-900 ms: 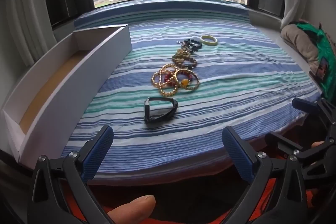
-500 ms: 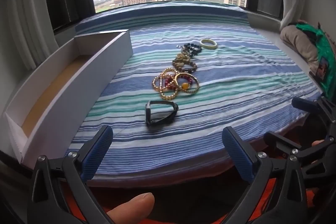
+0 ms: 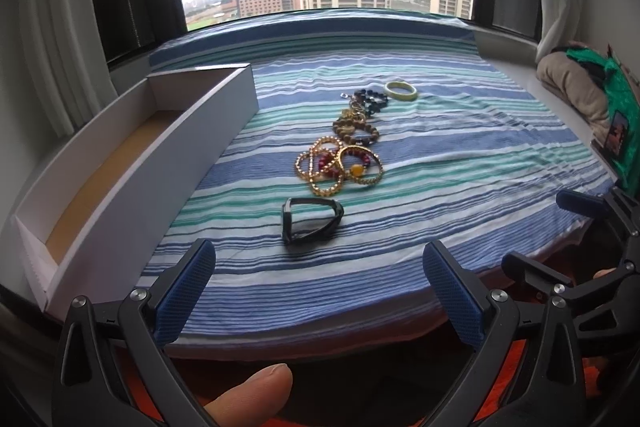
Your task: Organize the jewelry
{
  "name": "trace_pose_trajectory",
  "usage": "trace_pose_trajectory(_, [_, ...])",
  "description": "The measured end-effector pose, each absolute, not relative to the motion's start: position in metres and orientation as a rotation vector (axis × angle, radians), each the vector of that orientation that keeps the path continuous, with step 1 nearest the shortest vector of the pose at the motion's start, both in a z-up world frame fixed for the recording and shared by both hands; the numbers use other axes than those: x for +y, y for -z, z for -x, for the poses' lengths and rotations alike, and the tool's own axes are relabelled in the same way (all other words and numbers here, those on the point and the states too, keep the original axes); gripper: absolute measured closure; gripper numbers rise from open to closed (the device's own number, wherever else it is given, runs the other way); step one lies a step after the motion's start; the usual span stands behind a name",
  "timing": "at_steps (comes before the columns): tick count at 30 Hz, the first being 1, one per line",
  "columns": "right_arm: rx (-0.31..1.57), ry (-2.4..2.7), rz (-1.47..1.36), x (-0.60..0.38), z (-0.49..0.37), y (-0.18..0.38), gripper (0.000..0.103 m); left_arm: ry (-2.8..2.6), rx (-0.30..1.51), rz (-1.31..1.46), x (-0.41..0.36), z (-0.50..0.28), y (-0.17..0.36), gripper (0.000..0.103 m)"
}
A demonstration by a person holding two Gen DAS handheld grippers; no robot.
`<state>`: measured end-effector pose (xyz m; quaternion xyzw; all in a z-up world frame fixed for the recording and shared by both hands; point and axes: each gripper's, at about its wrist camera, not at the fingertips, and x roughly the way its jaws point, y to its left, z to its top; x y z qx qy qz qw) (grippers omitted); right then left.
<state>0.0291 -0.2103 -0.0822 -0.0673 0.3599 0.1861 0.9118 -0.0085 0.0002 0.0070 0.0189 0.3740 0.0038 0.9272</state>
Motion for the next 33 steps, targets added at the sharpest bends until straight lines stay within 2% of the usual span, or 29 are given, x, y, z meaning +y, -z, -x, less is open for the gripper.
trace_pose_trajectory(33, [0.735,-0.385,0.133,-0.2128,-0.0285,0.0837,0.000,-0.009,0.816,-0.031,0.0000,0.0065,0.0003,0.000])
